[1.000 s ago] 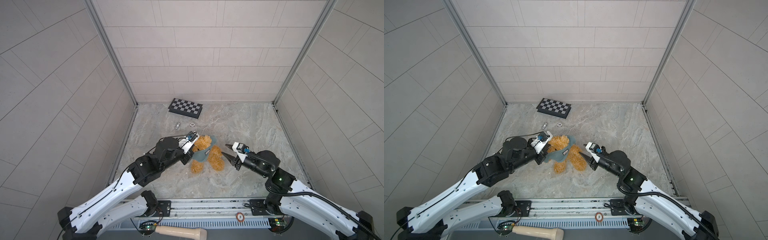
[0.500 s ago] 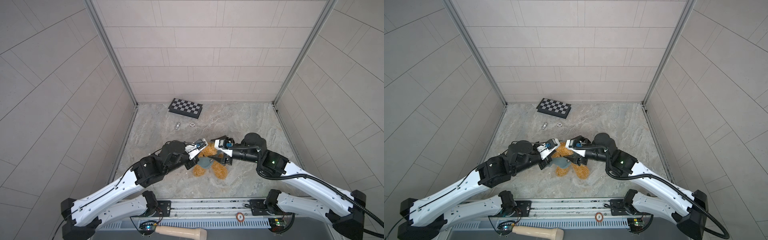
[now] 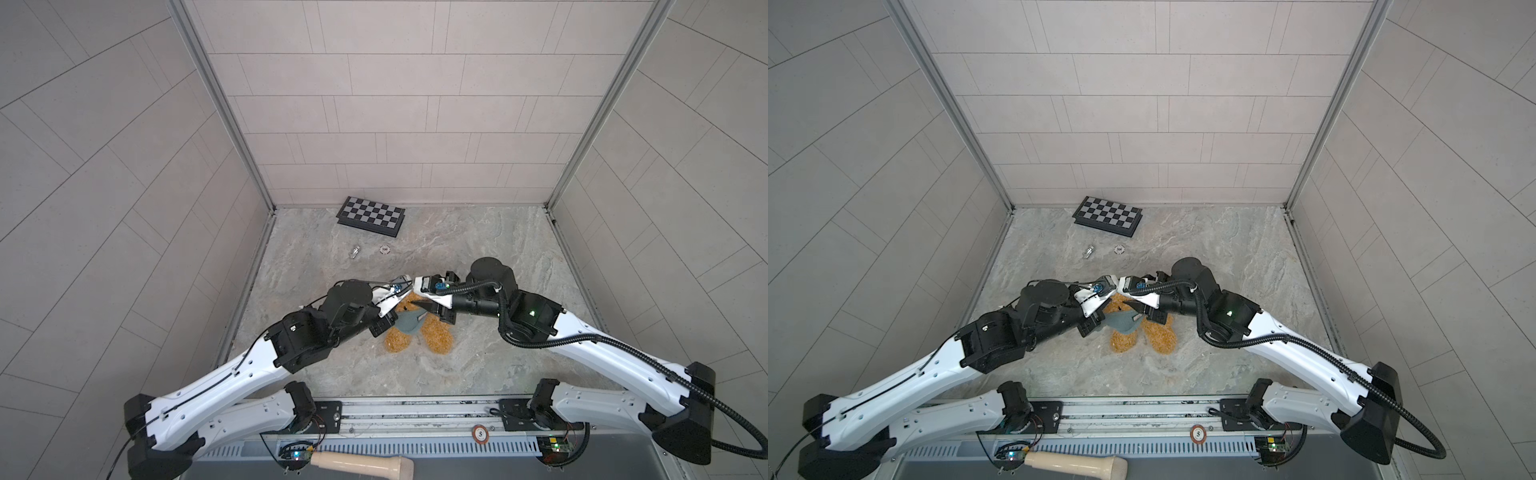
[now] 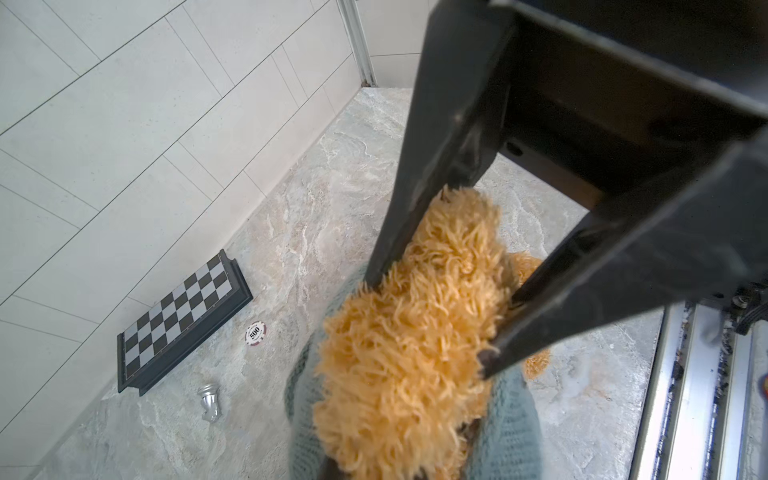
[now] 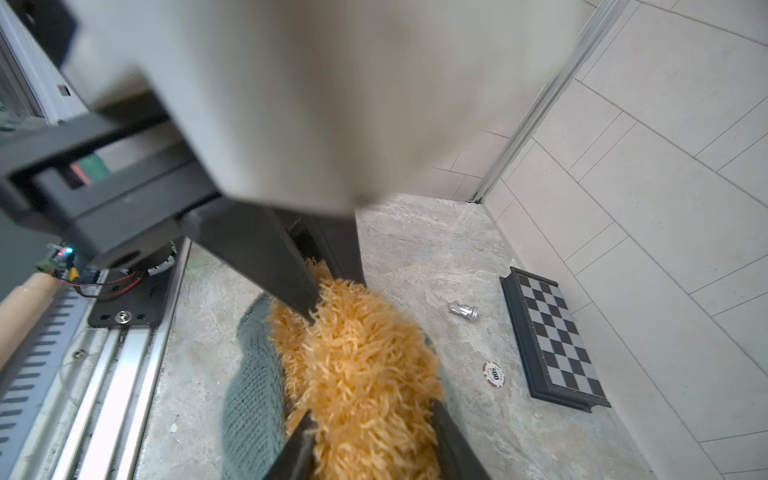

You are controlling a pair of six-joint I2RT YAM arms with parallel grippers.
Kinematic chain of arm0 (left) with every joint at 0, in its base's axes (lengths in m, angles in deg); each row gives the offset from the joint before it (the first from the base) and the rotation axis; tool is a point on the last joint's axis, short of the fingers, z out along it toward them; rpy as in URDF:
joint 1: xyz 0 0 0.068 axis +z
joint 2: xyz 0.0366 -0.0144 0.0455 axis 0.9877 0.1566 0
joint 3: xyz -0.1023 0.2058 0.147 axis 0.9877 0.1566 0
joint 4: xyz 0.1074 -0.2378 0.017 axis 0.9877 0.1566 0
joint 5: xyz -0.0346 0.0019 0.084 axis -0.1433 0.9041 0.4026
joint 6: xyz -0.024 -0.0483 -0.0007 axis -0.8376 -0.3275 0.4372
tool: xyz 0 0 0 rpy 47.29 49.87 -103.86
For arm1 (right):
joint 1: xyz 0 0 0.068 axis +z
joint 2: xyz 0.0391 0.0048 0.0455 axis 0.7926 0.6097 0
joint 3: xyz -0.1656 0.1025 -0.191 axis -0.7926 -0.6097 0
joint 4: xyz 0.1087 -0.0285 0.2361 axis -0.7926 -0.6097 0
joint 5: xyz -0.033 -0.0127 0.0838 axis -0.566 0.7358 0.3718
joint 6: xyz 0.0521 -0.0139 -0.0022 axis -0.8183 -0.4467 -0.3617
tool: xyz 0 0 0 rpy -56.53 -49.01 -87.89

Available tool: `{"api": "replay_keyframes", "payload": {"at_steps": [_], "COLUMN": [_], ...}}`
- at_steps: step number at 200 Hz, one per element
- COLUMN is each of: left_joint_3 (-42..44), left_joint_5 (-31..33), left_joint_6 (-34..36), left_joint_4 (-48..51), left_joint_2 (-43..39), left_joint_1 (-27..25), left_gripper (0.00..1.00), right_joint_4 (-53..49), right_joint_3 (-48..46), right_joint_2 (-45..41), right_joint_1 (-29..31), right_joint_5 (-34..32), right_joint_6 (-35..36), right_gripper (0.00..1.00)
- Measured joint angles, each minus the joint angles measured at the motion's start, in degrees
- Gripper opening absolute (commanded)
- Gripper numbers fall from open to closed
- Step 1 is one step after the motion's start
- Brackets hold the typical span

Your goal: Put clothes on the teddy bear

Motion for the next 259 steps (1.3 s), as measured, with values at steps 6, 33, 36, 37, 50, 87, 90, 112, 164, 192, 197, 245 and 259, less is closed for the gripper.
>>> {"api": "replay_keyframes", "payload": {"at_steps": [6,33,36,37,50,87,90,112,164,192,197,245,259], "left_joint_3": [0.0,0.1,0.2,0.2,0.7,2.0,2.0,2.6,4.6,4.6,4.6,5.5,5.5], "left_joint_5": [0.3,1.0,1.0,1.0,1.1,1.4,1.4,1.4,0.3,0.4,0.5,-4.1,-9.2], "left_joint_6": [-0.1,-0.8,-0.9,-0.9,-1.5,-2.8,-2.9,-3.2,-3.0,-3.0,-3.0,-8.6,-12.7], "left_joint_4": [0.0,0.3,0.3,0.3,0.3,0.8,0.9,0.7,0.4,0.5,0.6,0.4,0.3], "left_joint_2": [0.1,0.2,0.2,0.2,-0.1,-1.2,-1.2,-2.0,-3.7,-3.8,-3.8,-5.5,-6.8], "left_joint_1": [0.1,0.1,0.1,0.1,0.1,0.1,0.2,0.2,-0.1,0.0,0.0,4.5,8.5], "left_gripper": [0.00,0.00,0.00,0.00,0.00,0.00,0.00,0.00,0.00,0.00,0.00,0.38,0.86], "right_joint_4": [0.6,4.0,4.6,4.7,6.4,9.3,9.5,11.0,16.6,17.2,17.3,18.5,21.2], "right_joint_3": [-0.3,-2.7,-3.0,-3.1,-4.1,-5.4,-5.4,-6.0,-9.9,-9.8,-9.8,-10.3,-13.5], "right_joint_2": [0.1,0.2,0.2,0.2,0.4,1.7,1.8,2.1,2.7,3.7,3.8,3.9,1.7], "right_joint_1": [0.1,0.1,0.1,0.1,0.1,0.1,0.1,0.2,0.6,0.5,0.5,3.2,5.0], "right_joint_5": [0.0,0.0,0.0,0.0,-0.1,0.2,0.3,0.5,1.6,1.8,1.7,-4.6,-8.2], "right_joint_6": [0.3,-0.1,-0.2,-0.2,-0.6,-0.7,-0.7,-0.7,-0.9,0.0,0.0,4.3,6.8], "right_gripper": [0.56,0.52,0.49,0.48,0.41,0.41,0.43,0.51,0.37,0.12,0.06,0.00,0.00]}}
